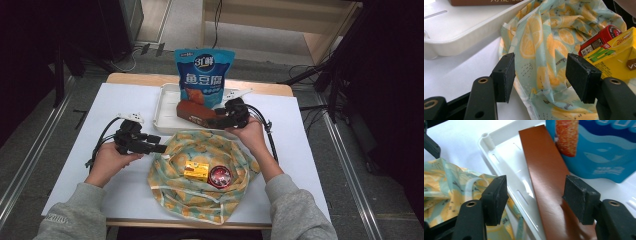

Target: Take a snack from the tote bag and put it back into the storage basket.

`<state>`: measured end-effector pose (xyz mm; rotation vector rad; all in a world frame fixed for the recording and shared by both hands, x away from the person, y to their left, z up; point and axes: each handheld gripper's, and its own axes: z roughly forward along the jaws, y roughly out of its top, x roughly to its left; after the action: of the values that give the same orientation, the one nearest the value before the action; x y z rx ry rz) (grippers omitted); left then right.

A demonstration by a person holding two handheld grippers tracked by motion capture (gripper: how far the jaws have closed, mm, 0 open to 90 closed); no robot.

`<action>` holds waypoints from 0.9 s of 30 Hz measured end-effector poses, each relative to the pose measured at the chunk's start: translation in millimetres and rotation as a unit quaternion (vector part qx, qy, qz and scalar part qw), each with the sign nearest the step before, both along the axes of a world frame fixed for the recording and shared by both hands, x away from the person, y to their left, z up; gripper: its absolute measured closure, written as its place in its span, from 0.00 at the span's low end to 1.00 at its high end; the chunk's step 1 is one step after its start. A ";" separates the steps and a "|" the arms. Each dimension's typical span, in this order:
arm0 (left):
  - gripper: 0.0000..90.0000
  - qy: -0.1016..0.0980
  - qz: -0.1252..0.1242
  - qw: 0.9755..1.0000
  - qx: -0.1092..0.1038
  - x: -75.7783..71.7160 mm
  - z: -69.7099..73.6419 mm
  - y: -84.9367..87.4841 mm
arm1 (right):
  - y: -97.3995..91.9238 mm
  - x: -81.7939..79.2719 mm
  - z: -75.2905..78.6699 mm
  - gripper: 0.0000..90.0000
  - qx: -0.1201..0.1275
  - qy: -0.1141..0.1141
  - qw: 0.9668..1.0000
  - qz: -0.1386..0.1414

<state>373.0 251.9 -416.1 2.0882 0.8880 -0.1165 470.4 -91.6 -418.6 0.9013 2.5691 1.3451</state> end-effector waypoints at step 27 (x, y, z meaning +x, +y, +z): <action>0.46 -0.001 -0.001 1.000 0.001 -0.2 0.4 0.1 | 45.6 -4.3 -11.2 0.99 -0.031 0.010 0.999 0.010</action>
<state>372.8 252.1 -415.8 2.0898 0.8849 -0.1143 466.2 -46.0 -429.8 0.8864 2.6265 1.2587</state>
